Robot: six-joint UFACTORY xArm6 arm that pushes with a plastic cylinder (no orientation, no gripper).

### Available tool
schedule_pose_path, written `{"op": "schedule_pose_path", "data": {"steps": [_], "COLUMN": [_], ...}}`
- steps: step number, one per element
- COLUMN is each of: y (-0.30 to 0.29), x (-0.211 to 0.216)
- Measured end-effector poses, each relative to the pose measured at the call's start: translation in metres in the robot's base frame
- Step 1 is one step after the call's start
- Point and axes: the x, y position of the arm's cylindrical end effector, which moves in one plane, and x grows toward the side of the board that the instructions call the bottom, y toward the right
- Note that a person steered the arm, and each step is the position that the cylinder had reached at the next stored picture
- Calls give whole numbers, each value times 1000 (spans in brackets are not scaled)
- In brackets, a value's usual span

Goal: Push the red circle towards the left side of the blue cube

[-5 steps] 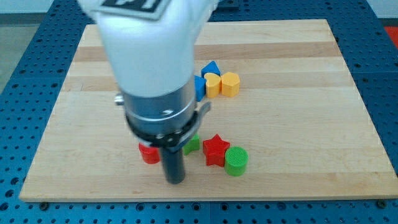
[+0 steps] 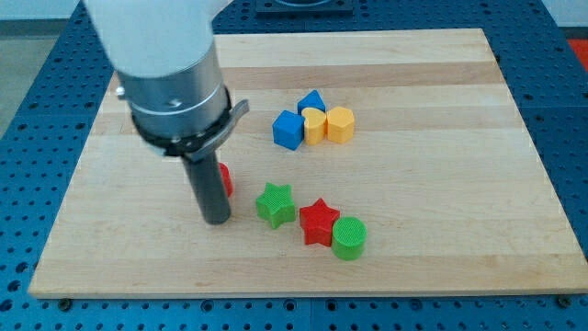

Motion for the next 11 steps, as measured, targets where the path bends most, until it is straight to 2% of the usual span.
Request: {"op": "schedule_pose_path", "data": {"steps": [1, 2, 5, 11], "y": [-28, -28, 53, 78], "x": [8, -20, -60, -118]}}
